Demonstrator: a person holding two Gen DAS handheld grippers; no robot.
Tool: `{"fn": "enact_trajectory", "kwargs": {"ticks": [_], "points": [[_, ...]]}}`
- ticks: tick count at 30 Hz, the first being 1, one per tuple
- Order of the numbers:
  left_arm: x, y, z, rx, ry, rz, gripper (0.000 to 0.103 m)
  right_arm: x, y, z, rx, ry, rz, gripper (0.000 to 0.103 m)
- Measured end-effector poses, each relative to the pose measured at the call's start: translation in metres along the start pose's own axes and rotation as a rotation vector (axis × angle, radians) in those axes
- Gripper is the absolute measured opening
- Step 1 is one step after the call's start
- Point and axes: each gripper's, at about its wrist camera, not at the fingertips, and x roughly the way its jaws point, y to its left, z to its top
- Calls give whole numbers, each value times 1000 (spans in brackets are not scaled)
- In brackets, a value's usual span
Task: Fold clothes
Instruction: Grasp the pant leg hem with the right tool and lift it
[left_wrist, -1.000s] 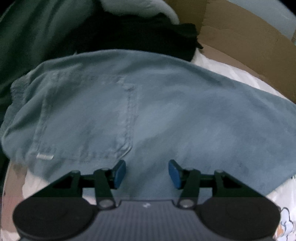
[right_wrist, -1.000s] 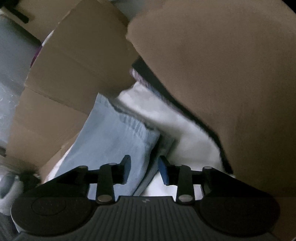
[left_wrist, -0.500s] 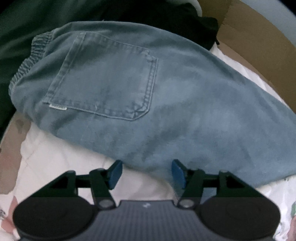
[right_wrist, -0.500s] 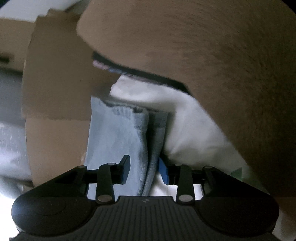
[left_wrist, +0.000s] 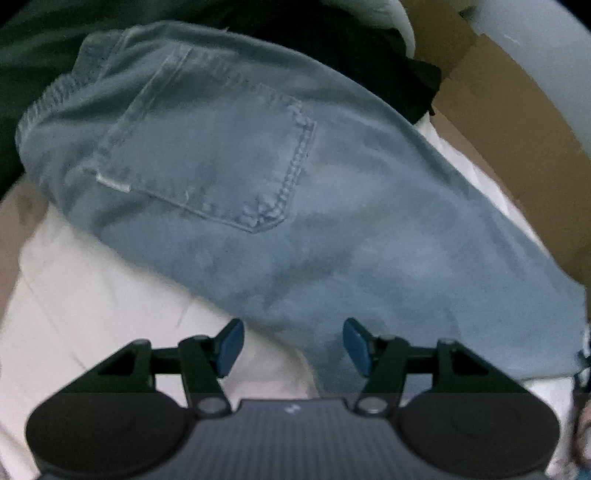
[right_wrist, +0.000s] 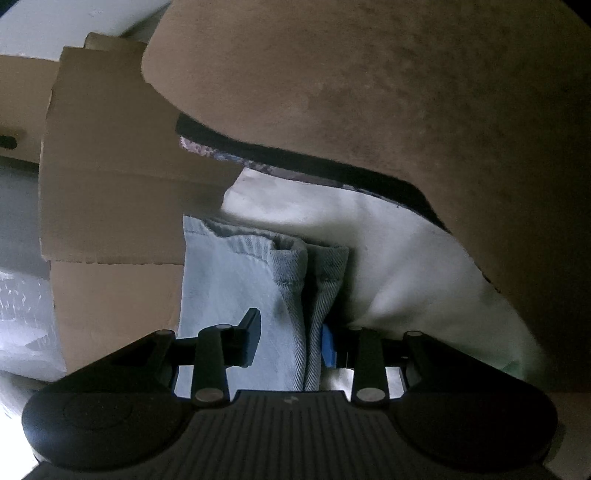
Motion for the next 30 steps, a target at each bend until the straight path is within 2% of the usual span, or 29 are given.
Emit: {"fn": "enact_trajectory", "kwargs": {"ticks": [2,5,8,12,17,23,27,30], "points": [[2,1,-3,-12,14,-33,62,0,0,4,5,14,0,22],[5,1,-6,-21,38,-97,62,-3,-2,5,16,23,17,12],[12,-1,-11,-11,71,-139,62,-4,-3,4,21,25,33,11],[23,7,-18,-72,114,-182,52,5,2,1,33,18,31,13],[34,14,-25,-81,68,-183,52,18,5,-5,29,11,8,14],[48,14,-24,-78,21,-229,52,31,13,-9,15,0,13,15],[52,22,-25,-160,-13,-268,50,38,16,-11,7,-18,19,15],[52,21,-29,-155,-21,-268,48,42,18,-14,14,-33,26,15]]}}
